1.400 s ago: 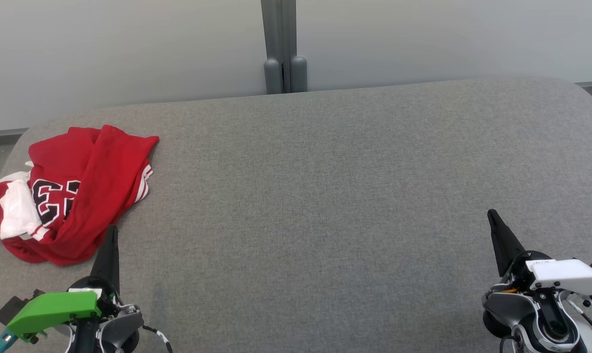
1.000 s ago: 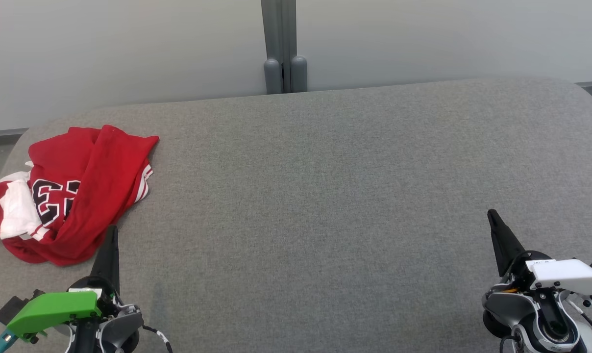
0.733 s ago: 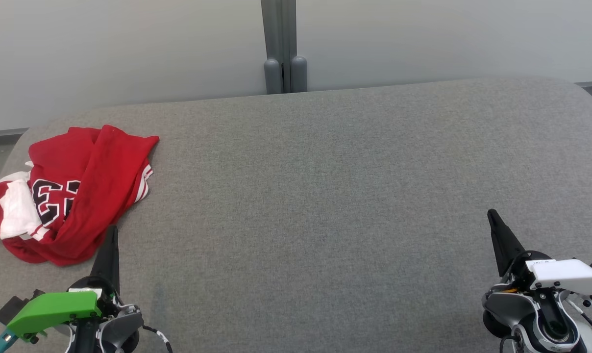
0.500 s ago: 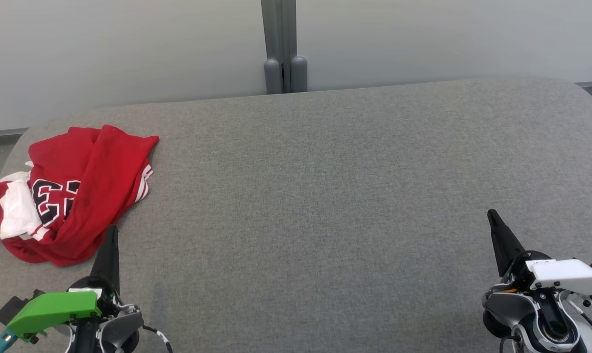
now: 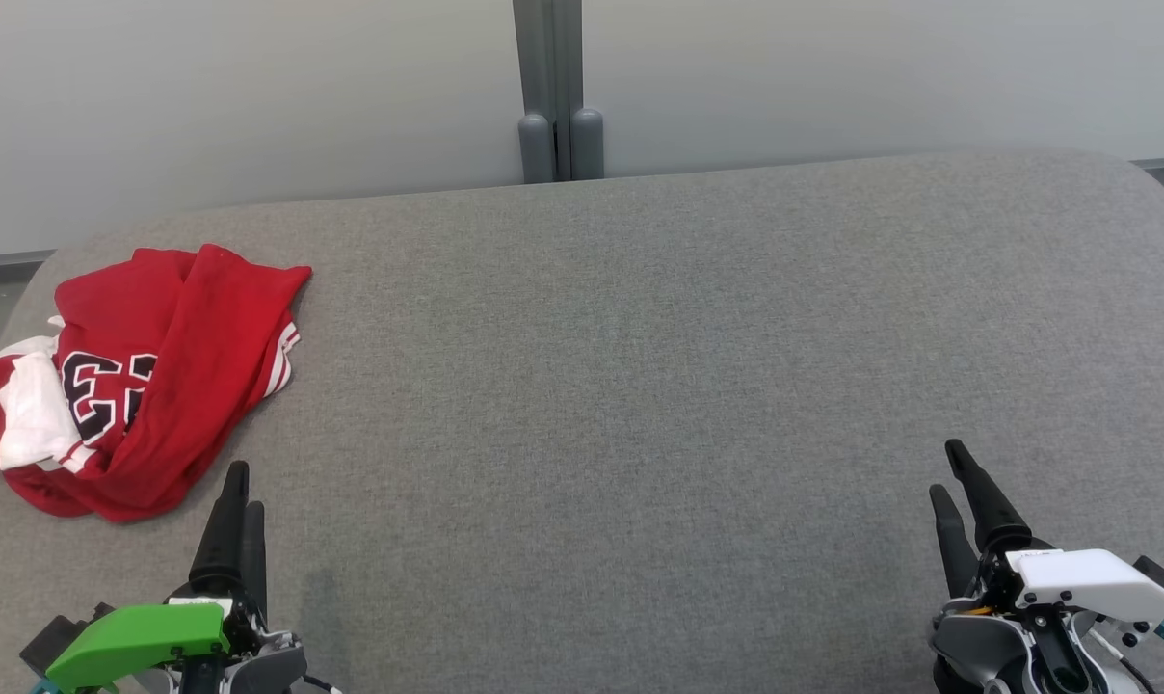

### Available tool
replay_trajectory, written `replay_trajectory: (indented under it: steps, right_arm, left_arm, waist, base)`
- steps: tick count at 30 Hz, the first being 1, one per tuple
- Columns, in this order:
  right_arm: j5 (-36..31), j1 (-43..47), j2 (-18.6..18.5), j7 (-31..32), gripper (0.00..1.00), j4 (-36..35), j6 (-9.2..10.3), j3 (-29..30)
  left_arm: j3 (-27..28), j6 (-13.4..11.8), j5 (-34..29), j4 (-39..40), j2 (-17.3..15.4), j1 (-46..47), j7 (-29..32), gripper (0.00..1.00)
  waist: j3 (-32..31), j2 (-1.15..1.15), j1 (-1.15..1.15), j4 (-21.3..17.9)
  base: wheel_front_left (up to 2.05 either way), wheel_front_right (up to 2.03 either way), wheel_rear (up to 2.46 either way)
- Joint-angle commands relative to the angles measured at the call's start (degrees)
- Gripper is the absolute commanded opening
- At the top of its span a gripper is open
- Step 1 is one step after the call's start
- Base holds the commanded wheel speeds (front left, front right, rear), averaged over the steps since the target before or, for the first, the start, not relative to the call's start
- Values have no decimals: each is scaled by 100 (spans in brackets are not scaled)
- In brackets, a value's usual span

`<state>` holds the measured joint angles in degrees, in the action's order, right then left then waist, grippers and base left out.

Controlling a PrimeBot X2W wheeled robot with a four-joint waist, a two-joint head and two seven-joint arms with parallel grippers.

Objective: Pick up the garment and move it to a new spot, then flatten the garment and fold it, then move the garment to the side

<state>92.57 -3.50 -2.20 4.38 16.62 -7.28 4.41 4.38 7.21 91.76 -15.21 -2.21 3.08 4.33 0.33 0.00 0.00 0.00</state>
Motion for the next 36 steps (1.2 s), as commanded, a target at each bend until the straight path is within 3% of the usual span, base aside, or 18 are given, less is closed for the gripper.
replay_trajectory:
  steps: [1, 9, 24, 36]
  right_arm:
    - [-42, -120, -27, -73, 100, -111, -19, -50]
    - [-1089, -167, -33, -282, 100, -200, -20, -189]
    - [-3517, -129, -43, -635, 100, -440, -23, -552]
    - [-4751, -71, -50, -875, 100, -483, -25, -854]
  left_arm:
    - [-21, 11, -172, 152, -27, 77, -72, 100]
    - [-42, 14, -944, 308, -33, 50, -280, 100]
    - [-198, 19, -2994, 809, -44, -29, -634, 100]
    - [-448, -132, -4325, 1070, -52, -166, -872, 100]
  waist:
    - [4, 0, 0, 0]
    - [35, 0, 0, -8]
    - [61, 0, 0, -11]
    - [26, 0, 0, -27]
  base:
    - [0, 0, 0]
    - [0, 0, 0]
    - [0, 0, 0]
    - [0, 0, 0]
